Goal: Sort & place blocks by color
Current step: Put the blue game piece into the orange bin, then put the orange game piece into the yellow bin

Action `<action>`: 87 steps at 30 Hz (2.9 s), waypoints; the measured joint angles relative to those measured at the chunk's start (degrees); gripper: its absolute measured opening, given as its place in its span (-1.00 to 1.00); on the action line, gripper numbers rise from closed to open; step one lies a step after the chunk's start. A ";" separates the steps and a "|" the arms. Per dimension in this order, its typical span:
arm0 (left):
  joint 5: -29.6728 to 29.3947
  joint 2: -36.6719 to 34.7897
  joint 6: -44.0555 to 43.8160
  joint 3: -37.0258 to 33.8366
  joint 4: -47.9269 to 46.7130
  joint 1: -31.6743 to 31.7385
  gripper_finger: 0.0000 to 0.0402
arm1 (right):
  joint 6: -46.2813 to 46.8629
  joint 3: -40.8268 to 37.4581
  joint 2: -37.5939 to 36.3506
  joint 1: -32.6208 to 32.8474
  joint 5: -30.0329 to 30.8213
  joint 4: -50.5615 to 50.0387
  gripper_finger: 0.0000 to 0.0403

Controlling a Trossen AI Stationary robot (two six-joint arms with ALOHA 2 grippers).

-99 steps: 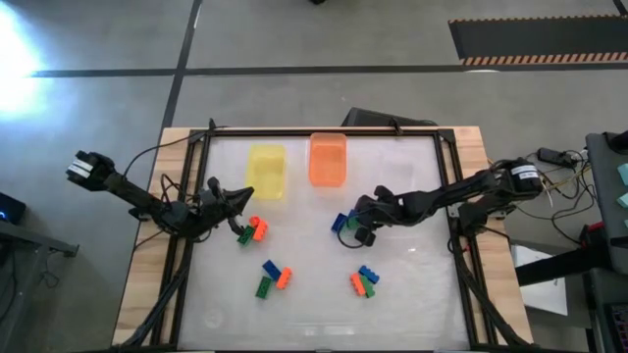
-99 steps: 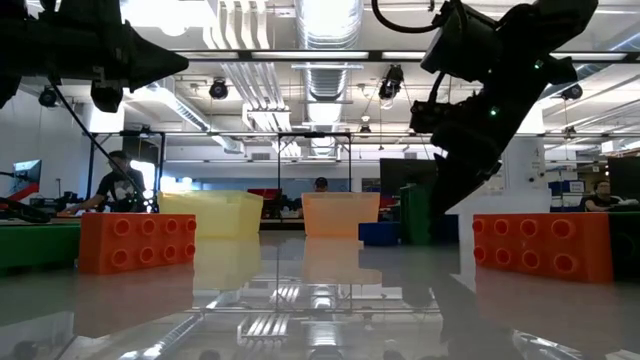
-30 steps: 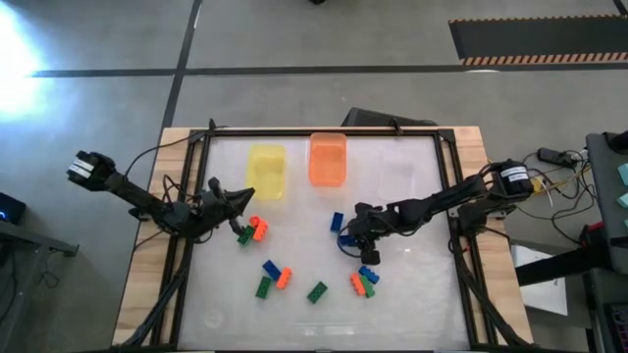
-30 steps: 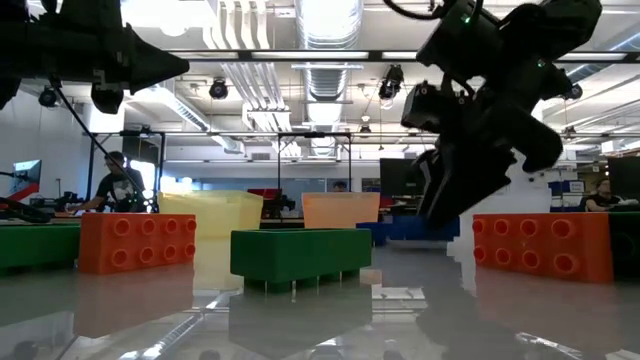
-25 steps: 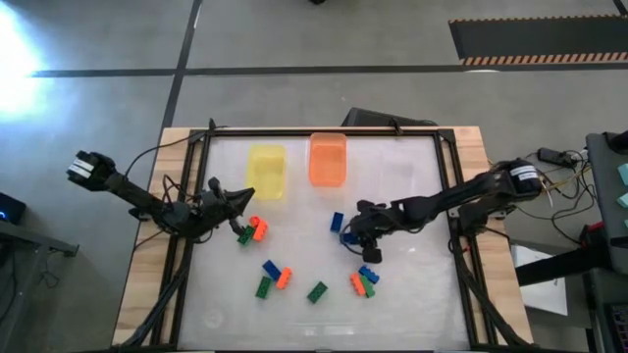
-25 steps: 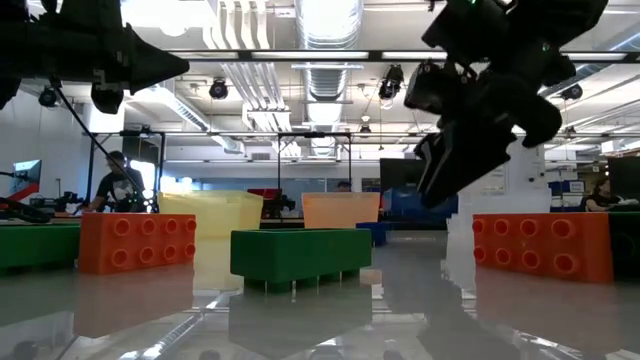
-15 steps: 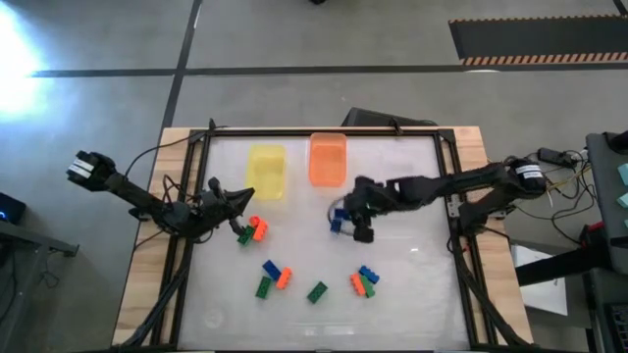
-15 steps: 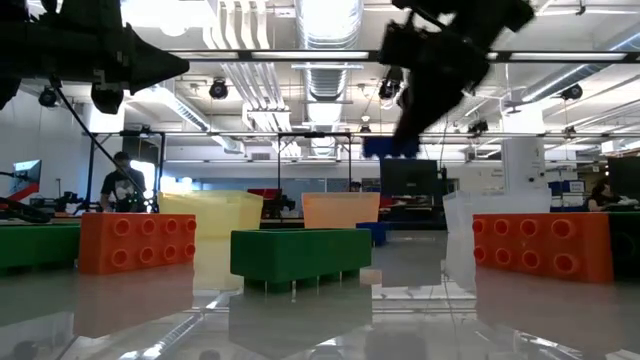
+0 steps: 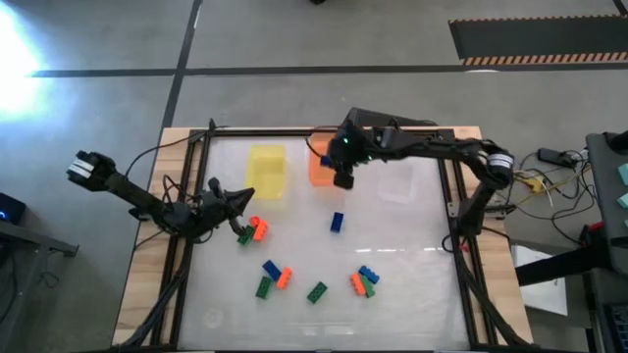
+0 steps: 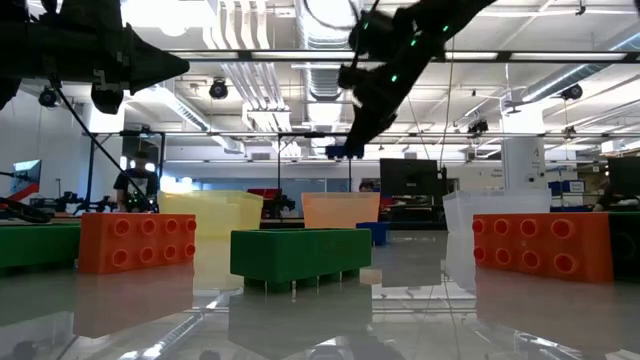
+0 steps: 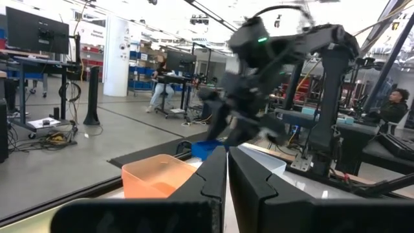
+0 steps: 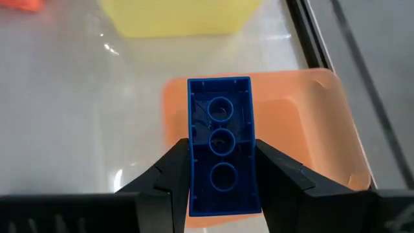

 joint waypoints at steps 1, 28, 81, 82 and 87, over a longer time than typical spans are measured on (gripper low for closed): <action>0.00 0.04 0.02 0.00 -0.01 0.01 -1.00 | -0.33 0.79 1.41 -1.15 -0.81 0.17 -0.36; 0.00 0.09 -0.26 0.00 -0.02 0.02 -1.00 | -1.47 6.79 12.09 -6.91 -4.13 -1.67 -0.04; 12.89 19.92 -54.58 42.48 -75.17 -0.40 -1.00 | -0.96 -56.03 -44.74 20.98 4.14 59.35 -0.74; 13.75 19.92 -56.47 44.18 -79.44 -0.37 -1.00 | -1.30 -56.00 -45.54 20.74 4.25 59.33 -0.74; 22.48 19.92 -67.85 51.20 -99.00 0.17 -1.00 | -3.32 -54.48 -47.89 19.60 3.98 59.60 -0.74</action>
